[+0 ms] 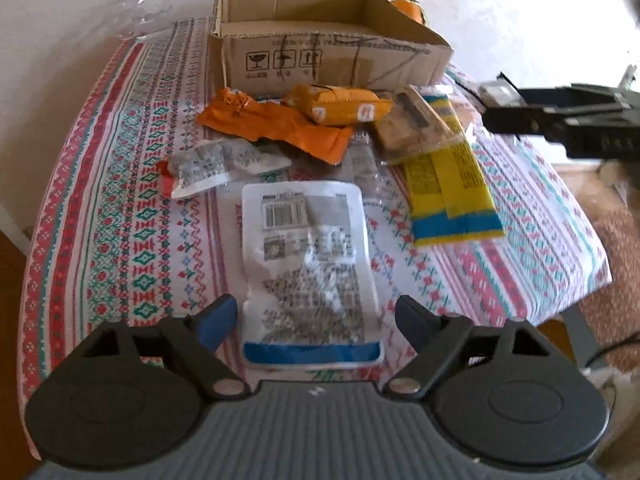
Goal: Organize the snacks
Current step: 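Close the right gripper on the clear pastry packet while the left tool lowers onto the white bag, then drop the white bag into the box with the left gripper while the right drops the pastry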
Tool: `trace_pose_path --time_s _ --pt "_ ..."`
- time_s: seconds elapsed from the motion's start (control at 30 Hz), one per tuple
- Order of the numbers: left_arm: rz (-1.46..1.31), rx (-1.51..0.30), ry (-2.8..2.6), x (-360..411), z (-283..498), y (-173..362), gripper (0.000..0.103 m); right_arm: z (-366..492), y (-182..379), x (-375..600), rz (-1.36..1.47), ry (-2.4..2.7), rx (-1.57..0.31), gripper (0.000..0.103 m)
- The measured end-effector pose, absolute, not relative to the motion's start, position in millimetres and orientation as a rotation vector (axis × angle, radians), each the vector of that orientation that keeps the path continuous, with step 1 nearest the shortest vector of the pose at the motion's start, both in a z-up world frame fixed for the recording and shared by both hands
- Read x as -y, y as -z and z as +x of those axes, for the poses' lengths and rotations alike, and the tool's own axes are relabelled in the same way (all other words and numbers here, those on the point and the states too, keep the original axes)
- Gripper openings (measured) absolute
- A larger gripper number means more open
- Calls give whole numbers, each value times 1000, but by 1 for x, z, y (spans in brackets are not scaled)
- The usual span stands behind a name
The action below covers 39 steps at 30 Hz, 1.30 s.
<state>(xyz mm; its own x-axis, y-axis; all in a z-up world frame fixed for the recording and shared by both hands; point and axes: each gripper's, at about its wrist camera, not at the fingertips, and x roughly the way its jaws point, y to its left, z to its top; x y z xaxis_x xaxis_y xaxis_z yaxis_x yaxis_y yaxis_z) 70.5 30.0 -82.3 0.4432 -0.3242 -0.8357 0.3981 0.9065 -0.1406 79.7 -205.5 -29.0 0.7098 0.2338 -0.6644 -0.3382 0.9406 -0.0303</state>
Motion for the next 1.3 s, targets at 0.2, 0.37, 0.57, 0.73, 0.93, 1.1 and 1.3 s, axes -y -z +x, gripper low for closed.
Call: trace_pose_path --time_s 0.2,0.37,0.57,0.73,0.93,1.1,1.3 --pt "136 -993 340 -7 74 88 91 78 25 208 -159 -343 -692 81" --pt "115 -974 277 -7 72 87 78 75 21 212 -170 -360 -675 81" --pt "95 -975 246 -12 69 84 74 74 17 211 -175 -381 -658 81" --pt "100 -949 260 -17 59 69 74 71 16 207 -184 -392 -653 81" --pt "104 -946 295 -26 62 47 74 75 17 204 -193 -395 -662 81" --pt "112 -920 334 -27 86 25 74 83 15 201 -216 -401 -659 81" --pt "114 -865 383 -18 133 -3 74 101 9 200 -230 -393 -649 81"
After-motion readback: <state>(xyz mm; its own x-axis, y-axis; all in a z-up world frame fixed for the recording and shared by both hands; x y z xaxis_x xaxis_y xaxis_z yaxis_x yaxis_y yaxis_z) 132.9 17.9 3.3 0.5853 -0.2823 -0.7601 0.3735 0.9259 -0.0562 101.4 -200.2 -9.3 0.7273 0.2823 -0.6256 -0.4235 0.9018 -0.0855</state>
